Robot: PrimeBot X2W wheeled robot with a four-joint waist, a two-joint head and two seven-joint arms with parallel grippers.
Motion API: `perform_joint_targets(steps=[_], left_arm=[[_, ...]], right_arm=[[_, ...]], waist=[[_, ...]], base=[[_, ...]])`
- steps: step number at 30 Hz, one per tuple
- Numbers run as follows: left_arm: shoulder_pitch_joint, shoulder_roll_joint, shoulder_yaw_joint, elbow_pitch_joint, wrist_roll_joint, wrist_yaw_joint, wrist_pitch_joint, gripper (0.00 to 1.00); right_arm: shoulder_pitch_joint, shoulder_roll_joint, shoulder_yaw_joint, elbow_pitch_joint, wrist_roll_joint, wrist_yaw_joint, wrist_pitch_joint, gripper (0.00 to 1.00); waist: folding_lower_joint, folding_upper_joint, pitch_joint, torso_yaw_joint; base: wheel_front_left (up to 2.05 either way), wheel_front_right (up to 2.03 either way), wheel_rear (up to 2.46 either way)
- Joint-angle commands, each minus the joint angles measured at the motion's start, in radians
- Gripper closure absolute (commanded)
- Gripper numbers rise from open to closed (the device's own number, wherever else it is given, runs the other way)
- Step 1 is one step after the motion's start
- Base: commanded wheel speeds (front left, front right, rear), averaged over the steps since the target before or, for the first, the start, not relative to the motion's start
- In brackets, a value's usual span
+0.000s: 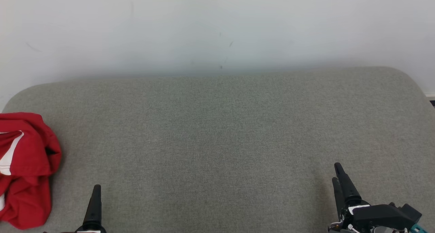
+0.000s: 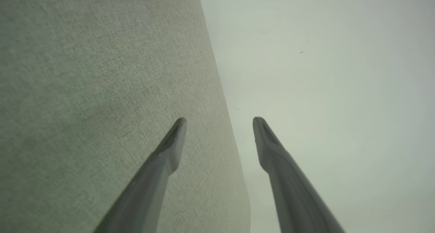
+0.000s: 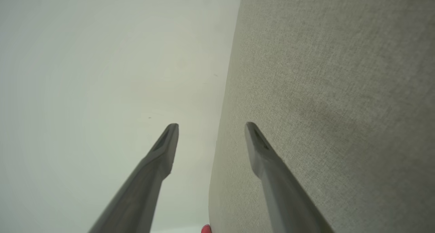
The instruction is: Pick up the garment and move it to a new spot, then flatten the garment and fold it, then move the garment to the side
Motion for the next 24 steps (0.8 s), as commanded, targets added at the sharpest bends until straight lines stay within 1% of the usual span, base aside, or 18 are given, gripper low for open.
perform_joint_targets(steps=[1,24], left_arm=[[0.0,0.005,0.005,-0.017,0.042,-0.002,-0.012,0.0],[0.028,0.008,-0.004,-0.047,0.505,0.002,-0.101,0.0]], right_arm=[[-0.021,-0.01,0.006,-0.012,-0.04,0.0,-0.012,0.0],[-0.019,-0.01,0.021,0.023,-0.481,-0.001,-0.101,0.0]], waist=[[0.0,0.0,0.0,0.0],[0.0,0.0,0.005,-0.007]], base=[[0.0,0.0,0.0],[0.0,0.0,0.0]])
